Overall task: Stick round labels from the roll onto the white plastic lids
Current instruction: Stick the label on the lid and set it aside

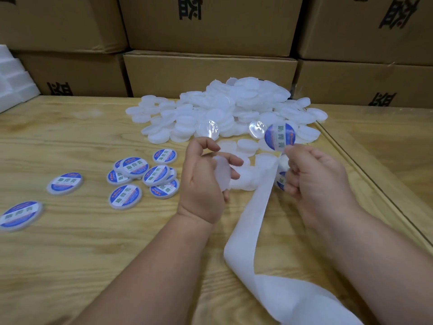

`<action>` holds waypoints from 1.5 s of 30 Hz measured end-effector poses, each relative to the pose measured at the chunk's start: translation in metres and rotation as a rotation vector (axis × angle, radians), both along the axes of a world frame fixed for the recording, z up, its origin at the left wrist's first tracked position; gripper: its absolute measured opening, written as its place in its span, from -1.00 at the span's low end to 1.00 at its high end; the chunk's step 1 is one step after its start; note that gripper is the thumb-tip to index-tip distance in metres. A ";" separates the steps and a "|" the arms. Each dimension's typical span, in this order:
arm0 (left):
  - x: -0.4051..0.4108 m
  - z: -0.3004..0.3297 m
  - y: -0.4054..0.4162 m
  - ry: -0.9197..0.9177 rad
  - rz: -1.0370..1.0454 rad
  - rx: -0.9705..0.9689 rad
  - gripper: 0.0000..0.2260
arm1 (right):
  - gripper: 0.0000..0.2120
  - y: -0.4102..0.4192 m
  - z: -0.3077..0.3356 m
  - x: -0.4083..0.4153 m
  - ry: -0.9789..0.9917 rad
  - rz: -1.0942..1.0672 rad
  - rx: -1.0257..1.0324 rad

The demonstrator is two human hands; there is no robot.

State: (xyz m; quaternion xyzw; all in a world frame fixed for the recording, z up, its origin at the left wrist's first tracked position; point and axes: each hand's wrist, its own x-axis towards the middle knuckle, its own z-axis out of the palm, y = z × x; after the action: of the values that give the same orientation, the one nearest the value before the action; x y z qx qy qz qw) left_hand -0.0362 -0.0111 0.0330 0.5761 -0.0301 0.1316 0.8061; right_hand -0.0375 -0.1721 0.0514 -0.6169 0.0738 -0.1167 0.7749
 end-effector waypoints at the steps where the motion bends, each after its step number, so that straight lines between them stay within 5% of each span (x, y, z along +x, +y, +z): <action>1: -0.002 0.002 0.001 0.040 0.015 -0.026 -0.77 | -0.75 0.003 -0.002 0.000 0.020 0.025 0.044; 5: -0.018 -0.004 0.006 0.124 -0.051 -0.213 -0.84 | -0.67 0.013 -0.023 -0.008 0.032 0.152 0.144; 12: -0.003 0.002 0.009 0.190 -0.268 -0.413 -0.65 | -0.89 0.013 -0.030 -0.007 0.050 0.368 0.046; 45: -0.001 -0.010 -0.003 0.107 -0.323 -0.206 -0.86 | -0.80 0.016 -0.033 -0.003 0.102 0.359 -0.141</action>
State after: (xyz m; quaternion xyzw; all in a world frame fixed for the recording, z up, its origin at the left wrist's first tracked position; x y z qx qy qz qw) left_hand -0.0367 -0.0137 0.0234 0.4843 -0.0657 -0.0276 0.8720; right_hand -0.0401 -0.1565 0.0181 -0.6781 -0.0068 0.0498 0.7332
